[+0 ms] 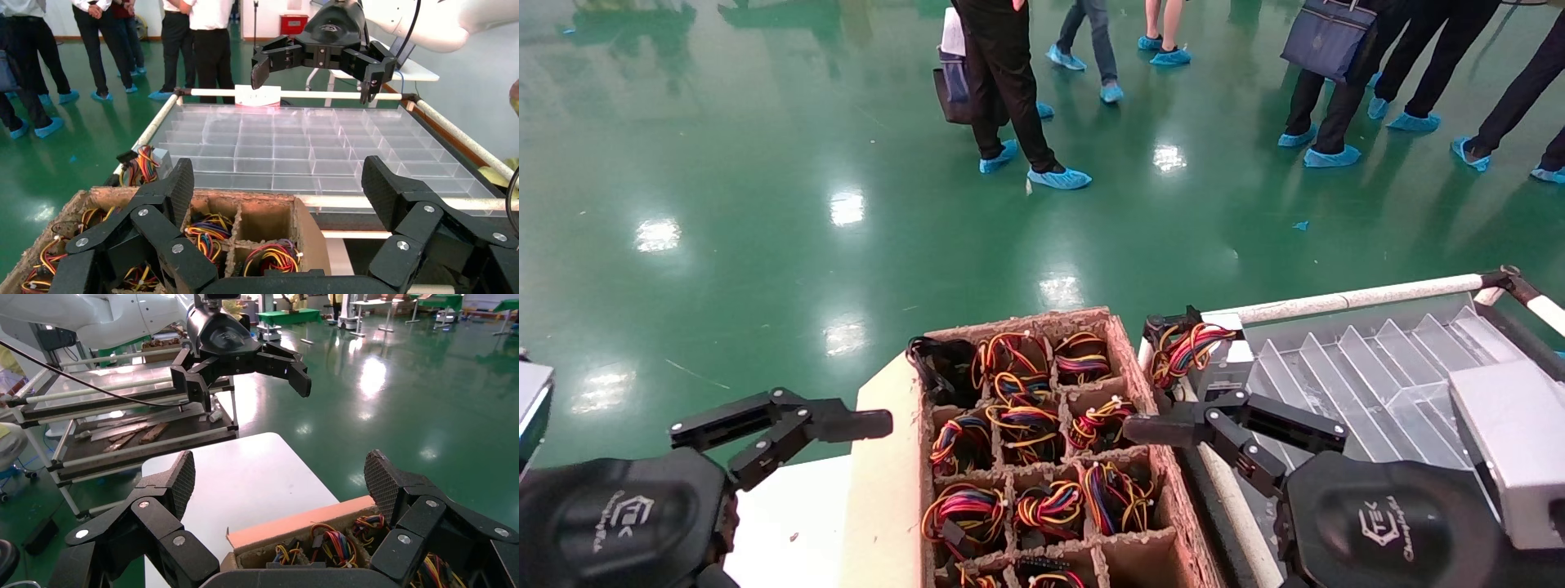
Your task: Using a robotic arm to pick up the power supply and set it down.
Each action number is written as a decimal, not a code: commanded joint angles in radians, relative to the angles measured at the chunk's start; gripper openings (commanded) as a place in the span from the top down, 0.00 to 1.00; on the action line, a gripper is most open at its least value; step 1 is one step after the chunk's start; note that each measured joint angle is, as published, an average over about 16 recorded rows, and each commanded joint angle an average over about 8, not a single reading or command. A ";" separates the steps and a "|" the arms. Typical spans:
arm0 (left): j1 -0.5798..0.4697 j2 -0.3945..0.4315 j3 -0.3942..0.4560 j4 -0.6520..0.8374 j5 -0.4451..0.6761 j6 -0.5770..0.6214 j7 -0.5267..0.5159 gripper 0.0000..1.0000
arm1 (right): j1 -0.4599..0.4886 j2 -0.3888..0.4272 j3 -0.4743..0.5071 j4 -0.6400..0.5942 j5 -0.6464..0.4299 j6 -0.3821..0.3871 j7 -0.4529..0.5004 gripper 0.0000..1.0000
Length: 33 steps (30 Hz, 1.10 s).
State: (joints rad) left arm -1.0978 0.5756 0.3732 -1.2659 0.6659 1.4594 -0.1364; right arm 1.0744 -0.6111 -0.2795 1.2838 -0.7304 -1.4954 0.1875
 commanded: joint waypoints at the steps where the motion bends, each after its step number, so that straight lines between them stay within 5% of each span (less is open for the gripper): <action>1: 0.000 0.000 0.000 0.000 0.000 0.000 0.000 1.00 | 0.000 0.000 0.000 0.000 0.000 0.000 0.000 0.00; 14: 0.000 0.000 0.000 0.000 0.000 0.000 0.000 1.00 | 0.022 0.006 -0.015 -0.005 -0.080 0.042 -0.009 0.00; 22: 0.000 0.000 0.000 0.000 0.000 0.000 0.000 1.00 | 0.135 -0.008 -0.097 0.022 -0.363 0.137 0.002 0.00; 33: 0.000 0.000 0.000 0.000 0.000 0.000 0.000 1.00 | 0.274 -0.132 -0.243 0.056 -0.776 0.242 0.009 0.03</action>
State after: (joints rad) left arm -1.0980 0.5756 0.3734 -1.2656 0.6658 1.4595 -0.1362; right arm 1.3460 -0.7423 -0.5181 1.3395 -1.4936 -1.2558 0.1893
